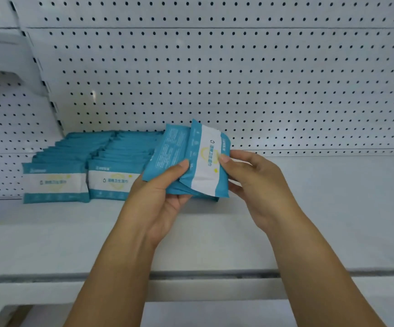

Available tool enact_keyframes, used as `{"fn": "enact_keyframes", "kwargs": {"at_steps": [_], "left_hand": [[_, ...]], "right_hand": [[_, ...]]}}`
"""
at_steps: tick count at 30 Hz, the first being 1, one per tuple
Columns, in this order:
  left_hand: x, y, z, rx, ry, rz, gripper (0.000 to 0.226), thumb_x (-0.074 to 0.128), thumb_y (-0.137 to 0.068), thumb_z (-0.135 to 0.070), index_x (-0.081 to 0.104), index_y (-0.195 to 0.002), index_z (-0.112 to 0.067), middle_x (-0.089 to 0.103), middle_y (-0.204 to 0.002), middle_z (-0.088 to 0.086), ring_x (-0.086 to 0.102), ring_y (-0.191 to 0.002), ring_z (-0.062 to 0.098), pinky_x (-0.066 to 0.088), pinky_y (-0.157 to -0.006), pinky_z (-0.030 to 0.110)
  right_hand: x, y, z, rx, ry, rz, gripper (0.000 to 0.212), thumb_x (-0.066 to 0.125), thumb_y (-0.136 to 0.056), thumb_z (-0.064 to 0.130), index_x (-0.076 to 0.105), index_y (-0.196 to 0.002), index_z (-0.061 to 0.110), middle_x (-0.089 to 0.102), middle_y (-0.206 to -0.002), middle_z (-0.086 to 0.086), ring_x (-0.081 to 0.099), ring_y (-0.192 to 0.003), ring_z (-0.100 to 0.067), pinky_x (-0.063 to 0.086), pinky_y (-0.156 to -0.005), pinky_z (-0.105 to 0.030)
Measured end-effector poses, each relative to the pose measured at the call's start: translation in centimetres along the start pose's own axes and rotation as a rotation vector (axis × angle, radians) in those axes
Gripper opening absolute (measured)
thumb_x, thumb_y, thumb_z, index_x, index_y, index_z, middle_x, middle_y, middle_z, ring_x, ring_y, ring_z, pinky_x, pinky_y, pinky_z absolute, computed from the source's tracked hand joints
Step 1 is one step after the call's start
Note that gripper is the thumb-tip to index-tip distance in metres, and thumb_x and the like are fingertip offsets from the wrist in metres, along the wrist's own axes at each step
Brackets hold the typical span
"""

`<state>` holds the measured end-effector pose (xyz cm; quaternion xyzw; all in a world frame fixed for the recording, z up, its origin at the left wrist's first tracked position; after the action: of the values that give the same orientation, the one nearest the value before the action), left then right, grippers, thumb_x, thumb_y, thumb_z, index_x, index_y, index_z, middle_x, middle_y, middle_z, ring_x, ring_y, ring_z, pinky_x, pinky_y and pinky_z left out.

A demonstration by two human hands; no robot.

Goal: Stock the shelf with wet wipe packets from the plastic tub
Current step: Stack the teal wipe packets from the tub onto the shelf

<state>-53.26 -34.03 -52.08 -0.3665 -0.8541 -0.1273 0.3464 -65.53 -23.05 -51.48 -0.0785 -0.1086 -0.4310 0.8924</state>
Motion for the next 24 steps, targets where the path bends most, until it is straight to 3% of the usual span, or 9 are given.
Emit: {"fn": "enact_keyframes", "kwargs": {"at_steps": [4,7,9,14,17,19,21,24], "left_hand": [[-0.6,0.6,-0.4,0.060,-0.002,-0.013,0.046,0.072,-0.080,-0.009,0.065,-0.125,-0.012,0.075,-0.117,0.009,0.073,-0.106,0.025,0.063,-0.075,0.039],[-1.0,0.5,-0.7,0.117,-0.086,-0.050,0.051,0.075,-0.076,-0.007,0.064,-0.126,-0.009,0.075,-0.116,0.009,0.073,-0.106,0.026,0.062,-0.076,0.040],[-1.3,0.4,-0.6,0.159,-0.111,-0.098,0.052,0.075,-0.077,-0.001,0.063,-0.128,-0.006,0.075,-0.116,0.010,0.073,-0.106,0.026,0.062,-0.076,0.039],[-2.2,0.2,-0.3,0.212,-0.095,-0.226,0.042,0.072,-0.083,0.006,0.065,-0.124,-0.005,0.076,-0.112,0.010,0.074,-0.103,0.026,0.063,-0.080,0.044],[-3.0,0.1,-1.1,0.245,-0.086,-0.287,0.041,0.073,-0.083,0.005,0.066,-0.123,-0.006,0.076,-0.111,0.009,0.074,-0.101,0.025,0.062,-0.080,0.044],[-3.4,0.0,-1.5,0.264,-0.100,-0.300,0.041,0.074,-0.084,0.003,0.065,-0.123,-0.006,0.076,-0.111,0.009,0.074,-0.101,0.024,0.062,-0.081,0.044],[-3.7,0.1,-1.6,0.274,-0.126,-0.304,0.043,0.075,-0.083,0.000,0.064,-0.124,-0.006,0.076,-0.112,0.008,0.074,-0.102,0.023,0.062,-0.082,0.043],[-4.1,0.2,-1.7,0.319,-0.179,-0.334,0.041,0.078,-0.083,-0.006,0.063,-0.121,-0.008,0.076,-0.110,0.005,0.074,-0.102,0.021,0.061,-0.080,0.039]], "right_hand": [[0.6,0.0,-0.6,-0.119,0.024,-0.042,0.025,0.077,-0.087,0.016,0.069,-0.111,0.020,0.078,-0.094,-0.003,0.075,-0.088,-0.018,0.061,-0.080,-0.039],[1.3,-0.1,-0.9,-0.212,0.050,-0.038,0.028,0.074,-0.089,0.016,0.073,-0.116,0.025,0.075,-0.099,-0.004,0.071,-0.082,-0.011,0.058,-0.070,-0.024],[1.9,0.1,-1.1,-0.240,0.047,-0.005,0.028,0.073,-0.091,0.016,0.074,-0.117,0.026,0.073,-0.103,-0.004,0.069,-0.084,-0.012,0.057,-0.071,-0.021],[2.7,0.6,-1.8,-0.181,0.051,0.019,0.034,0.077,-0.086,0.024,0.068,-0.119,0.027,0.076,-0.100,0.007,0.070,-0.091,-0.008,0.055,-0.073,-0.018],[3.0,1.3,-2.7,-0.074,0.079,0.155,0.040,0.078,-0.085,0.025,0.063,-0.122,0.022,0.077,-0.101,0.002,0.074,-0.092,-0.016,0.060,-0.080,-0.030],[3.3,1.7,-3.0,-0.080,0.089,0.195,0.032,0.074,-0.089,0.018,0.064,-0.119,0.018,0.078,-0.099,0.002,0.075,-0.088,-0.020,0.062,-0.079,-0.032],[3.4,1.6,-3.1,-0.153,0.075,0.147,0.023,0.070,-0.093,0.013,0.068,-0.115,0.020,0.078,-0.100,0.004,0.075,-0.090,-0.017,0.061,-0.077,-0.028],[3.3,1.2,-3.1,-0.327,0.170,-0.006,0.027,0.067,-0.095,0.012,0.069,-0.105,0.037,0.076,-0.101,0.009,0.072,-0.093,-0.013,0.059,-0.081,-0.029]]}}
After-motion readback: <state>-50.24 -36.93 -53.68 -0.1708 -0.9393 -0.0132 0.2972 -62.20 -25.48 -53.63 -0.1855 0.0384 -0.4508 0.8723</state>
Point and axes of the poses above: each hand's wrist, its own y-axis away from the middle knuckle, its own x-axis out of the palm, z = x × y, the point moved 2 cm from there along -y, towards the middle knuckle
